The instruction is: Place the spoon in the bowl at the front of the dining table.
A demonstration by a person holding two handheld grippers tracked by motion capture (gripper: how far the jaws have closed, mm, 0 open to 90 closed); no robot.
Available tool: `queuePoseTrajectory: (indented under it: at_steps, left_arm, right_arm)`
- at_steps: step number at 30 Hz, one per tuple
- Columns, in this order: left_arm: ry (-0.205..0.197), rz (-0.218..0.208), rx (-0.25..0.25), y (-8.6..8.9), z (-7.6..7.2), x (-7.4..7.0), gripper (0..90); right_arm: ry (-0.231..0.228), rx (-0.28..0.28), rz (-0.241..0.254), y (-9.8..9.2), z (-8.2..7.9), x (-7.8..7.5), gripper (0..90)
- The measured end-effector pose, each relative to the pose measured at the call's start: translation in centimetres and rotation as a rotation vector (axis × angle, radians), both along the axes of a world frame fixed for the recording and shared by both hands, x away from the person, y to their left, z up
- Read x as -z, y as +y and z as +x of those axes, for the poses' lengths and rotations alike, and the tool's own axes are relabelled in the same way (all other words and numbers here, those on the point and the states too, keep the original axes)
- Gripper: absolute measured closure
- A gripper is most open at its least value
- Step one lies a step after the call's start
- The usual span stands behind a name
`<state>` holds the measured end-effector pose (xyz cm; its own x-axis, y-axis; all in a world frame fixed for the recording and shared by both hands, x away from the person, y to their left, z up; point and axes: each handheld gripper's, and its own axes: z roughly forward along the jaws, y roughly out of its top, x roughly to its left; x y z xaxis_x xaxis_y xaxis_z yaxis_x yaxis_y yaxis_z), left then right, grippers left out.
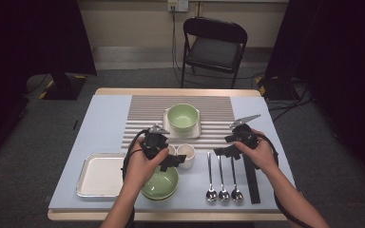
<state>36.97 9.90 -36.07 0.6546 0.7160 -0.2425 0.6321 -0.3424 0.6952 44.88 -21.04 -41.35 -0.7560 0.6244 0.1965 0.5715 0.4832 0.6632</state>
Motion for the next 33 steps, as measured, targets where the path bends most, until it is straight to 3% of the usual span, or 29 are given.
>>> queuePoseTrajectory:
  at_steps: [33]
  left_arm:
    - [0.009, -0.017, 0.041, -2.4, -0.3, 0.9, 18.5]
  right_arm:
    - [0.007, -0.012, 0.002, -0.4, -0.2, 0.4, 15.9]
